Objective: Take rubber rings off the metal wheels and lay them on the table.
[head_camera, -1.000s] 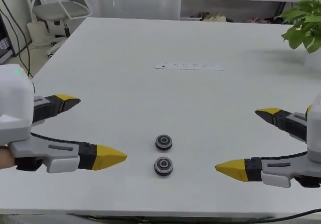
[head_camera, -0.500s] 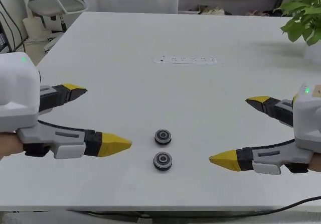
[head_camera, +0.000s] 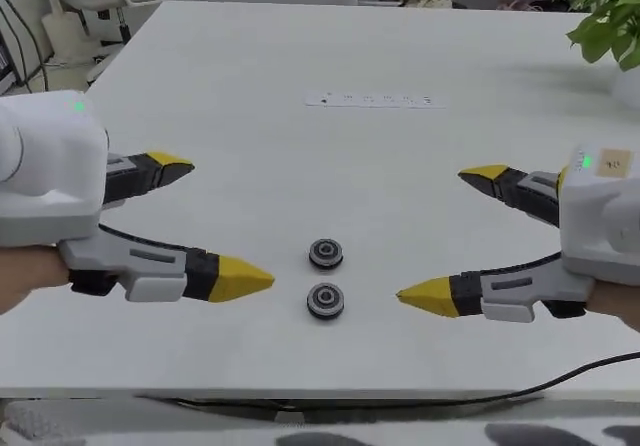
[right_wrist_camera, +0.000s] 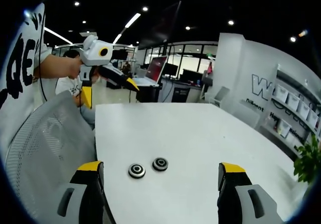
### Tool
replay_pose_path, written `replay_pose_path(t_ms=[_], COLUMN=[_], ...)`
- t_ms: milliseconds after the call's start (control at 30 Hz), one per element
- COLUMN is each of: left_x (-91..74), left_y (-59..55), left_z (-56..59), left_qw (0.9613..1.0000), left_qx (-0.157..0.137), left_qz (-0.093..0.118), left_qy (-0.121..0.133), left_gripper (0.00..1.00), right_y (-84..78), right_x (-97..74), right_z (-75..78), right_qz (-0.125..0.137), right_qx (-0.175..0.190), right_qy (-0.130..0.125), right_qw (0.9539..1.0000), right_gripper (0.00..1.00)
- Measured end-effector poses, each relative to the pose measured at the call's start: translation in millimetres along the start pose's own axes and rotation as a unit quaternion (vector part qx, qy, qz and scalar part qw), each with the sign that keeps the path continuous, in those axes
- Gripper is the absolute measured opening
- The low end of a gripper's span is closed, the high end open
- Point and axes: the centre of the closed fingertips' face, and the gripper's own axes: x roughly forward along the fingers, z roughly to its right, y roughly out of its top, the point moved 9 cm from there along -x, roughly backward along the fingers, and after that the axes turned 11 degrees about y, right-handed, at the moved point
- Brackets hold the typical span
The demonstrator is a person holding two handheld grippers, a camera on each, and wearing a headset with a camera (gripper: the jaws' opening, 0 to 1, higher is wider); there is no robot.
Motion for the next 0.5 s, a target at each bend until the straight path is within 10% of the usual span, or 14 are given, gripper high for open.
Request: replay_pose_path(t_ms=[500], left_x=[17.1], left_y=[0.8], left_z=[3.3], left_qw=[0.9994], left_qx=[0.025], left_qz=[0.001], left_qy=[-0.026], left_gripper=[0.92], right_y=[0.2], right_x=[14.1], right_z=[2.1], right_qz=[0.012], right_qx=[-0.018], right_qy=[0.034], right_qw=[0.9992], right_gripper=[0.91])
